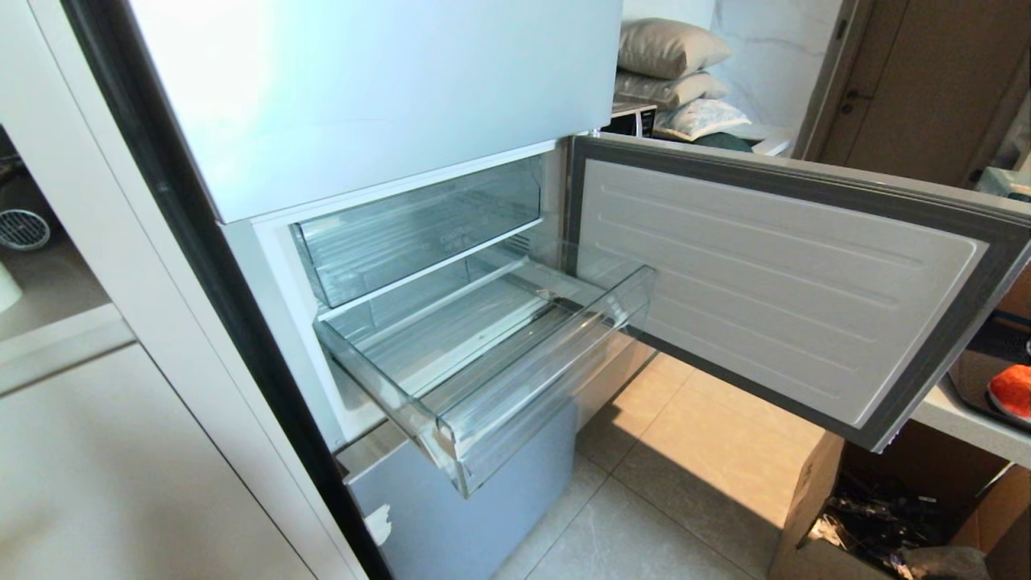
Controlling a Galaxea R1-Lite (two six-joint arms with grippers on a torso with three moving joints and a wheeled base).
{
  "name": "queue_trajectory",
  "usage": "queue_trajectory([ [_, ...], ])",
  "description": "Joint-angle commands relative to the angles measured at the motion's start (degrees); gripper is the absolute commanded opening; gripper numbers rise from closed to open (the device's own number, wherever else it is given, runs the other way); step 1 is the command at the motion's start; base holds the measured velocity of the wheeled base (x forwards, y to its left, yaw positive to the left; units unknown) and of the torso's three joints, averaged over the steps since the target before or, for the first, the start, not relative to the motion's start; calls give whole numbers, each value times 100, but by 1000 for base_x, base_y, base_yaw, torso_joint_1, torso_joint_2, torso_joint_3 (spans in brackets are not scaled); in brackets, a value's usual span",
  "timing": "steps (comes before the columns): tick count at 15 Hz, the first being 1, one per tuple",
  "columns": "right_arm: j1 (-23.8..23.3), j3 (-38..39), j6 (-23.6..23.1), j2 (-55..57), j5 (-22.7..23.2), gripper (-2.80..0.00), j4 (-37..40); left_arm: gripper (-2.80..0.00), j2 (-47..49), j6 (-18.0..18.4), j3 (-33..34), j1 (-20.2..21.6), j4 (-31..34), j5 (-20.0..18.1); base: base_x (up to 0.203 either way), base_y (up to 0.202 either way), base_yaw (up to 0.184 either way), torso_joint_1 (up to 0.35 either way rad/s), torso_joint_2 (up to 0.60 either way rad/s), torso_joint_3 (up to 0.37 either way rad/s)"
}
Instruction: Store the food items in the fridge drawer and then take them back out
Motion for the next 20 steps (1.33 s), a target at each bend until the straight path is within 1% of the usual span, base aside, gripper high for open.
queue_trajectory([
  [1, -138, 442, 5, -1095, 58, -280, 21, -280, 8, 0, 0, 1, -6, 2, 0, 0, 0, 0, 0, 0],
  [5, -485, 1534, -21, -3273, 120, -280, 50, -280, 8, 0, 0, 1, 2, 2, 0, 0, 0, 0, 0, 0],
  [7, -482, 2195, -98, -4470, 132, -280, 45, -280, 8, 0, 0, 1, 2, 2, 0, 0, 0, 0, 0, 0],
  [8, -308, 2670, -237, -5111, 131, -280, 43, -280, 8, 0, 0, 1, 2, 2, 0, 0, 0, 0, 0, 0],
  [9, 45, 3197, -445, -5738, 125, -280, 43, -280, 8, 0, 0, 1, 2, 2, 0, 0, 0, 0, 0, 0],
  [10, 608, 3698, -667, -6261, 101, -280, 45, -280, 8, 0, 0, 1, 2, 2, 0, 0, 0, 0, 0, 0],
  [11, 1447, 4172, -873, -6724, 9, -280, 65, -280, 8, 0, 0, 1, -6, 2, 0, 0, 0, 0, 0, 0],
  [12, 2444, 4635, -1057, -7294, -169, -280, 134, -280, 8, 0, 0, 1, 2, 2, 0, 0, 0, 0, 0, 0],
  [13, 3301, 5091, -1268, -8034, -411, -280, 280, -280, 8, 0, 0, 1, 2, 2, 0, 0, 0, 0, 0, 0],
  [14, 3927, 5561, -1493, -8762, -706, -280, 474, -280, 8, 0, 0, 1, -6, 2, 0, 0, 0, 0, 0, 0],
  [15, 4330, 6156, -1718, -9387, -1013, -280, 656, -280, 8, 0, 0, 1, -6, 2, 0, 0, 0, 0, 0, 0],
  [16, 4550, 6728, -1890, -9799, -1237, -280, 778, -280, 8, 0, 0, 1, 2, 2, 0, 0, 0, 0, 0, 0],
  [17, 4707, 7128, -1983, -10067, -1425, -280, 894, -280, 8, 0, 0, 1, 1, 2, 0, 0, 0, 0, 0, 0],
  [18, 4790, 7271, -2027, -10131, -1541, -280, 1000, -280, 8, 0, 0, 1, -4, 2, 0, 0, 0, 0, 0, 0],
  [19, 4685, 7287, -2058, -10032, -1503, -280, 1035, -280, 8, 0, 0, 1, 2, 2, 0, 0, 0, 0, 0, 0],
  [20, 4423, 7308, -2170, -9985, -1349, -280, 1151, -280, 8, 0, 0, 1, 2, 2, 0, 0, 0, 0, 0, 0],
])
